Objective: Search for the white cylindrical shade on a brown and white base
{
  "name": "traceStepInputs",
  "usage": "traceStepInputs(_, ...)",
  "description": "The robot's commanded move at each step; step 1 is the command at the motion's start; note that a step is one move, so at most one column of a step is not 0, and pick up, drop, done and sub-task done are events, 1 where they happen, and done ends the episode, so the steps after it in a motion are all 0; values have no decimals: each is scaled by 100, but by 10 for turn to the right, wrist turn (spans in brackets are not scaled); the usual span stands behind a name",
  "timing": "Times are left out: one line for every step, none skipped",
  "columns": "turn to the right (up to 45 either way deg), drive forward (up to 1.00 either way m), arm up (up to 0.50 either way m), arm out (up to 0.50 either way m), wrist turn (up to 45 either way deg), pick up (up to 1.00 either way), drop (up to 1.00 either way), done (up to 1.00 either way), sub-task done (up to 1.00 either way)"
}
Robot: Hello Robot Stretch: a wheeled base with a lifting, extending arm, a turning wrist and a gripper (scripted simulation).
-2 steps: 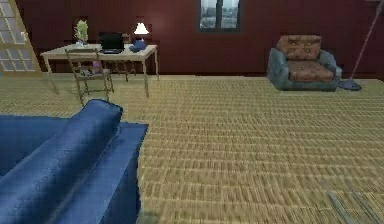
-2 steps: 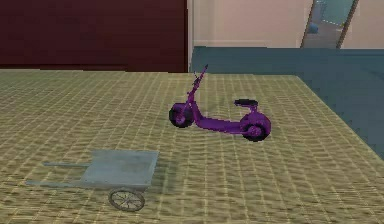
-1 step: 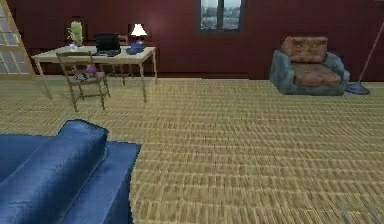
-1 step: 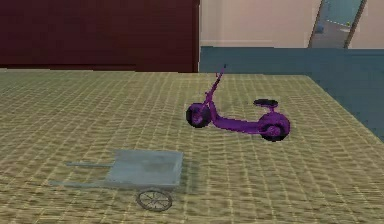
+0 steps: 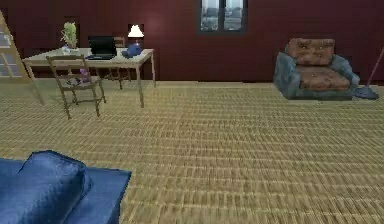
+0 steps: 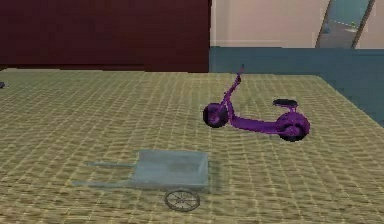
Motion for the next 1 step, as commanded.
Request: traceStepInputs(450, 0, 0, 0, 0, 0, 0, 0, 0)
